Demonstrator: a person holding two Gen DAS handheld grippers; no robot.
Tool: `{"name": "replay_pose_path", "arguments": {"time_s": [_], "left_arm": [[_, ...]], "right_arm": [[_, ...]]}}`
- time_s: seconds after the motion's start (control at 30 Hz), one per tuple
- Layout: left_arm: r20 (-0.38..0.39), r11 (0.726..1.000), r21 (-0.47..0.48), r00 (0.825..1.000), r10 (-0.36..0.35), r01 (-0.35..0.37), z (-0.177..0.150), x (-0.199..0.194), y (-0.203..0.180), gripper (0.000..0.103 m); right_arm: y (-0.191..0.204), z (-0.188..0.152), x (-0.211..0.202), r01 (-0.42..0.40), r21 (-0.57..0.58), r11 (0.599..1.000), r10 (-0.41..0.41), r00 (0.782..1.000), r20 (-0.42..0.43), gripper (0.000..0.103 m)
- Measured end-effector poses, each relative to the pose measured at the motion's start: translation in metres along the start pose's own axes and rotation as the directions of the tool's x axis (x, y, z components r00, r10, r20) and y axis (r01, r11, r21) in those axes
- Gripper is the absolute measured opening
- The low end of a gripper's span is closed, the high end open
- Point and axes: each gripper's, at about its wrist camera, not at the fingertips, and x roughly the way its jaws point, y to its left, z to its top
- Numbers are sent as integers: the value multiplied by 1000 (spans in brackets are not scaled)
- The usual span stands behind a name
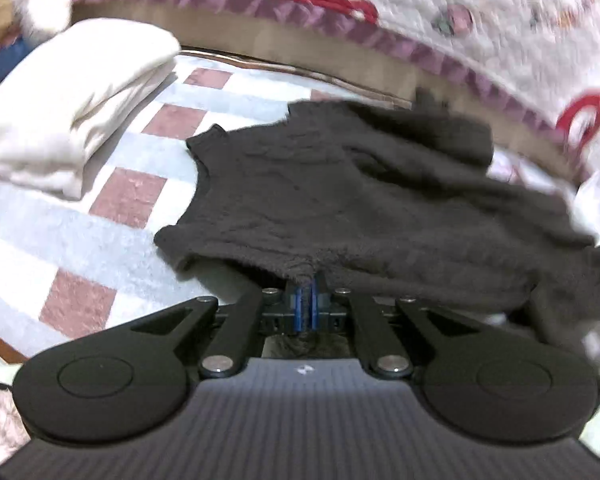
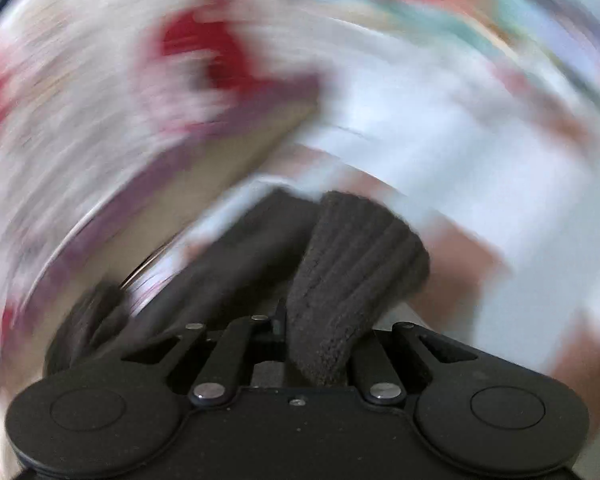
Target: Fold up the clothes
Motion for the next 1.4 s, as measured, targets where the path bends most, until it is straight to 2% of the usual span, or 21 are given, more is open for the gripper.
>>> {"name": "replay_pose_path", "arguments": {"time_s": [0.07, 0.17, 0.27, 0.33, 0.4, 0.43, 0.57, 0.63, 0.7, 0.73, 0.8, 0.87, 0.9, 0.97, 1.03, 1.07, 1.17, 1.2, 1.27, 1.33, 1.4], "left_arm": [[39, 999, -34, 999, -21, 22, 10, -25, 7, 4], [11, 997, 57, 999, 45, -46, 2, -40, -2, 3], [-129, 999, 39, 991, 26, -21, -16, -25, 1, 3], [-184, 999, 30, 982, 36, -31, -23, -15, 6, 3], [-214, 999, 9, 976, 32, -31, -20, -7, 9, 4], [-228, 1000, -2, 973, 28, -29, -19, -2, 10, 4], [-302, 996, -77, 953, 26, -52, -17, 21, 17, 7], [-325, 992, -117, 946, 15, -56, -18, 31, 20, 15], [-346, 985, -159, 938, 2, -60, -18, 41, 24, 27], [-356, 982, -179, 934, -5, -63, -18, 46, 26, 29], [-350, 975, -210, 937, -4, -74, -18, 52, 28, 41], [-340, 967, -240, 940, 1, -88, -18, 59, 30, 47], [-343, 962, -252, 939, 10, -102, -18, 64, 31, 53], [-357, 953, -269, 933, 33, -137, -20, 76, 32, 57], [-381, 953, -243, 921, 78, -181, -25, 84, 28, 57], [-376, 959, -210, 921, 100, -190, -25, 84, 22, 58], [-352, 963, -179, 927, 127, -200, -28, 80, 13, 60], [-352, 960, -195, 928, 122, -201, -29, 80, 16, 61], [-337, 943, -263, 935, 108, -203, -29, 79, 24, 62], [-301, 908, -368, 950, 89, -202, -28, 76, 37, 62], [-250, 895, -405, 964, 87, -186, -27, 76, 41, 63]], "right_arm": [[25, 24, -27, -54, -146, 988, 62, 997, 52, 9], [16, 56, -76, -51, -121, 991, 75, 977, 202, 8], [-10, 33, -67, 85, -153, 985, -75, 994, 76, 8], [-26, 13, -54, 170, -208, 963, -178, 984, -19, 8], [-42, -6, -41, 201, -241, 949, -227, 970, -84, 8], [-48, -10, -35, 199, -227, 954, -230, 966, -121, 8], [-53, -25, -19, 213, -226, 951, -253, 953, -168, 10], [-53, -27, -15, 215, -220, 951, -256, 951, -176, 12], [-57, -31, -15, 218, -201, 955, -256, 949, -186, 13], [-60, -31, -15, 220, -188, 957, -256, 948, -191, 14], [-67, -33, -16, 218, -156, 963, -246, 949, -196, 15], [-74, -34, -19, 210, -123, 970, -231, 953, -196, 15], [-76, -35, -19, 208, -114, 971, -227, 954, -193, 14], [-76, -36, -20, 209, -106, 972, -226, 956, -188, 15], [-74, -38, -20, 214, -108, 971, -232, 955, -184, 20], [-71, -38, -20, 219, -118, 968, -239, 952, -189, 22], [-68, -40, -29, 217, -48, 975, -222, 947, -234, 40], [-70, -42, -32, 200, -5, 980, -196, 949, -246, 45], [-72, -44, -32, 159, 78, 984, -133, 955, -266, 48], [-69, -43, -27, 174, 86, 981, -146, 954, -263, 48], [-64, -41, -20, 194, 85, 977, -167, 952, -258, 48]]}}
